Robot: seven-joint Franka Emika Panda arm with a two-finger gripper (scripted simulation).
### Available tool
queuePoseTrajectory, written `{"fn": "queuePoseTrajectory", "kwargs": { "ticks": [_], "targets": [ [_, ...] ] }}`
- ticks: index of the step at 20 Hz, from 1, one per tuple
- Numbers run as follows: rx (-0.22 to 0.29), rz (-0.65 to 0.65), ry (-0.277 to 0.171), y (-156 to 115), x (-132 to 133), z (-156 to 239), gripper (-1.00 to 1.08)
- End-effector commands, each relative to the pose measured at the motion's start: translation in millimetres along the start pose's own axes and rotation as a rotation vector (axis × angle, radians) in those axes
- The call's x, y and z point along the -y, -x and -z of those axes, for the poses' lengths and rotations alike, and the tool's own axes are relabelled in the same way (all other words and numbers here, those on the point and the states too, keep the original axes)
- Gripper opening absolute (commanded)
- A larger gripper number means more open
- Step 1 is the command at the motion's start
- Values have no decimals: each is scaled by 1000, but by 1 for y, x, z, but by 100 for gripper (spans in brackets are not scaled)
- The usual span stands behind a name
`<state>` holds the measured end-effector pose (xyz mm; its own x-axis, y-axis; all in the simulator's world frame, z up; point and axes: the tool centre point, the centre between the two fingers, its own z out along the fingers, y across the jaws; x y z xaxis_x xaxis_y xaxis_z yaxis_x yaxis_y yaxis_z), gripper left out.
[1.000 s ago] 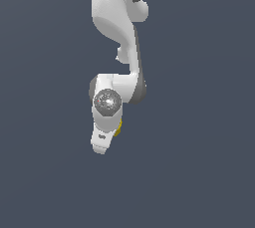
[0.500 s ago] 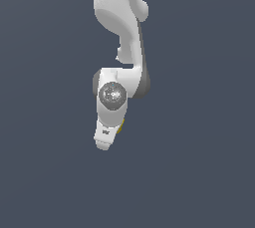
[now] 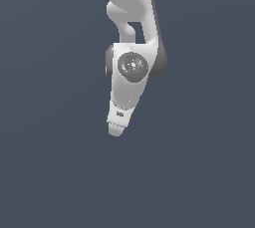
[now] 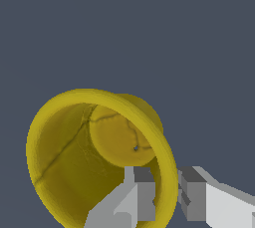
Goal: Pick up the object and move it to a goal position.
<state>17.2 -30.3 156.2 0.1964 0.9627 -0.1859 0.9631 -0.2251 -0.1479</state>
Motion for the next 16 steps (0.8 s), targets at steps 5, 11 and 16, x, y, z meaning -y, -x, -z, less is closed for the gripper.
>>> {"fn": "queuePoseTrajectory", "kwargs": {
  "ticks": [5, 11, 16],
  "targets": [
    [1, 1, 4, -27, 42, 65, -100],
    [2, 2, 4, -52, 82, 124, -100],
    [2, 2, 4, -72, 114, 174, -100]
  ]
}}
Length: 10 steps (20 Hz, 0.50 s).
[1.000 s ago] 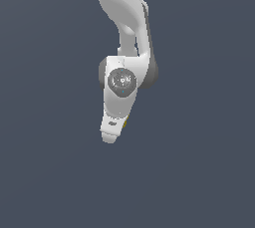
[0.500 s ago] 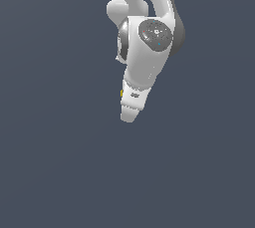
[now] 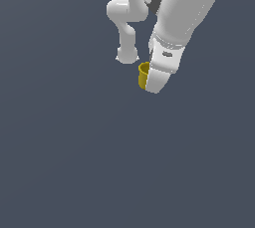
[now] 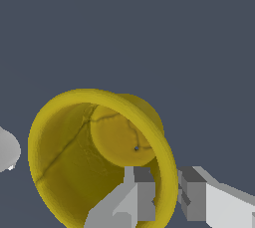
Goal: Pick up the object and move it to a goal position.
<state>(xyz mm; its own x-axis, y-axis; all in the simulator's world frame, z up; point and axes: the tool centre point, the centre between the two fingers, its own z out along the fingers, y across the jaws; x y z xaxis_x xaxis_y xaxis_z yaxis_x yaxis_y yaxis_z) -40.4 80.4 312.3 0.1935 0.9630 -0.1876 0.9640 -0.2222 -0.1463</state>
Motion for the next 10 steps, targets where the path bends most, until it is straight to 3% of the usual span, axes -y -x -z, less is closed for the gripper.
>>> {"fn": "queuePoseTrajectory", "kwargs": {
  "ticks": [1, 10],
  "targets": [
    [-1, 0, 1, -10, 16, 26, -100],
    [-2, 0, 1, -46, 70, 112, -100]
  ]
}}
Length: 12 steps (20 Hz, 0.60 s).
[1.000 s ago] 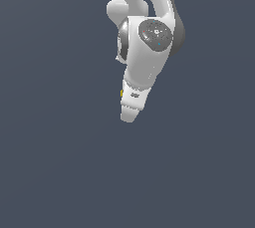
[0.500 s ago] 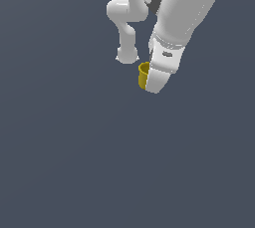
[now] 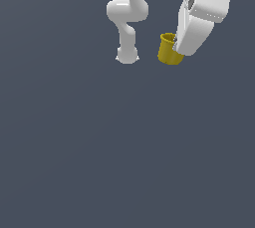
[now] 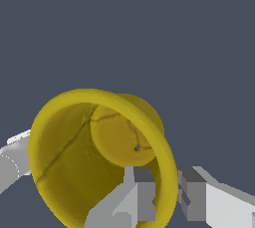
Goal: Pick up the object and move it to a goal position.
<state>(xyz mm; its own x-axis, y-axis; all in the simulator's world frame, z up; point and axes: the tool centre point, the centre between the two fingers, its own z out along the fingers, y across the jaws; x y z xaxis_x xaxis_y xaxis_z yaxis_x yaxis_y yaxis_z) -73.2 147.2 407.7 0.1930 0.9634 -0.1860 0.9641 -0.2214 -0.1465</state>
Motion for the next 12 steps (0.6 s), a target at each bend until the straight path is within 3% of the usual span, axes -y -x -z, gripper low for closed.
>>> {"fn": "queuePoseTrajectory", "kwargs": {
  "ticks": [1, 12],
  "targets": [
    [-1, -1, 1, -10, 15, 25, -100],
    [-3, -3, 1, -39, 54, 94, -100]
  ]
}}
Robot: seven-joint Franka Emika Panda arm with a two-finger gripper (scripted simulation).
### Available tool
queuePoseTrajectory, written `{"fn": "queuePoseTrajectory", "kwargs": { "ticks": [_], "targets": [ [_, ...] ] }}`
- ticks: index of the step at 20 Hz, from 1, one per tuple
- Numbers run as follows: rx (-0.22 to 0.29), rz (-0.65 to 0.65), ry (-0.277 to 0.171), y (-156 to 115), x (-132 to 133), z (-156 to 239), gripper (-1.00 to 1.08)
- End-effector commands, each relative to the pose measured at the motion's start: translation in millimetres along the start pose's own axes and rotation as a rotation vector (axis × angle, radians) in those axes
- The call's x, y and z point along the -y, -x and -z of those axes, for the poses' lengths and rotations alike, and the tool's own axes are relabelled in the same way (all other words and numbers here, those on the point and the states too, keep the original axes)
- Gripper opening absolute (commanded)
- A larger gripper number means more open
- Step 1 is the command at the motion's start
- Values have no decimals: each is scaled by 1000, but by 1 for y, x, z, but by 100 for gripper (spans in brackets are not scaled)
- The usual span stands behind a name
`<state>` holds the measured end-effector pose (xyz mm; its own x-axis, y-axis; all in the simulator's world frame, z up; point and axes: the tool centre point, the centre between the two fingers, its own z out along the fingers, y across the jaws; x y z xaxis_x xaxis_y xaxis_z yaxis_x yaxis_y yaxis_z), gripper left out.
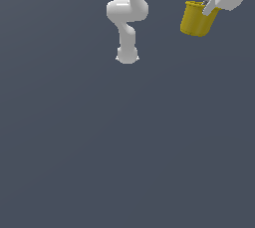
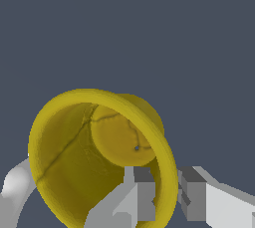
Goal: Pick up the object and move it to a goal position.
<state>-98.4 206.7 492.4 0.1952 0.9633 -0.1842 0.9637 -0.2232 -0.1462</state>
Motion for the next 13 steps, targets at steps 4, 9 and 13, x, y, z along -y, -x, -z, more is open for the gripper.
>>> {"fn": "queuePoseTrajectory", "kwargs": {
  "ticks": [4, 9, 13],
  "targets": [
    [-1, -2, 1, -8, 10, 19, -100],
    [-1, -2, 1, -11, 13, 26, -100],
    [-1, -2, 1, -11, 13, 27, -100]
  ]
}}
